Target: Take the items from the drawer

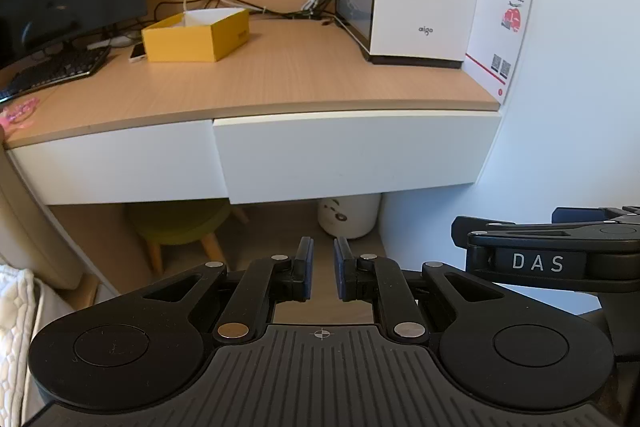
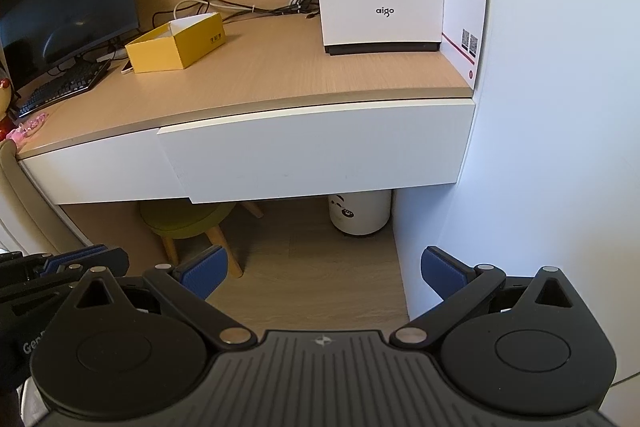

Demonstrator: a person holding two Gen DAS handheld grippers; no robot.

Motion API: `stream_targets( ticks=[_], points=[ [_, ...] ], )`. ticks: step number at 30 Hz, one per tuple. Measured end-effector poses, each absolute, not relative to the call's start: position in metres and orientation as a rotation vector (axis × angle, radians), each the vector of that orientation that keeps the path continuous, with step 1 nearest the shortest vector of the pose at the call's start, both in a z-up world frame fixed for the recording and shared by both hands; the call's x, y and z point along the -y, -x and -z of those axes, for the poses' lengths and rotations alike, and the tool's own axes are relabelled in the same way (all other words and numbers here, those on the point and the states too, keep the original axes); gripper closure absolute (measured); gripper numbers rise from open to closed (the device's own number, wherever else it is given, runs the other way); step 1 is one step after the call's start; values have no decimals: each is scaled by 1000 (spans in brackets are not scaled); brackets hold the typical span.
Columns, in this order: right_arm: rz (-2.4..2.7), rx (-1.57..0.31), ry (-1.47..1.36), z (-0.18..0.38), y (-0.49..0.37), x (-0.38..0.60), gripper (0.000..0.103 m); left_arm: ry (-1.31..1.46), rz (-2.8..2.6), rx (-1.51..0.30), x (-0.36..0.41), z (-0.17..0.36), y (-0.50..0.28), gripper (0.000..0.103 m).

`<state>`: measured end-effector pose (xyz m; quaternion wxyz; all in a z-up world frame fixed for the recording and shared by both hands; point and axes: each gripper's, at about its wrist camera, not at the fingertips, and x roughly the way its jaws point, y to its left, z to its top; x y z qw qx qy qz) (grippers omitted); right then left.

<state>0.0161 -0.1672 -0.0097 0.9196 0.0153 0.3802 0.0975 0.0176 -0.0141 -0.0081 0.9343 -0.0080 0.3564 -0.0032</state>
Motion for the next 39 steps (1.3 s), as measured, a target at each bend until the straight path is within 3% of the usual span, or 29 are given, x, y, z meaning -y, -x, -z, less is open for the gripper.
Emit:
stream_targets(
  ticks=[25,39],
  points=[
    [-218,-791,-35,12,-21,158,0,24,7,-722,9,7,-17,89],
    [-192,-811,-7,24,-50,131,0,91,106,-776,-22,19,-61,89]
  ],
)
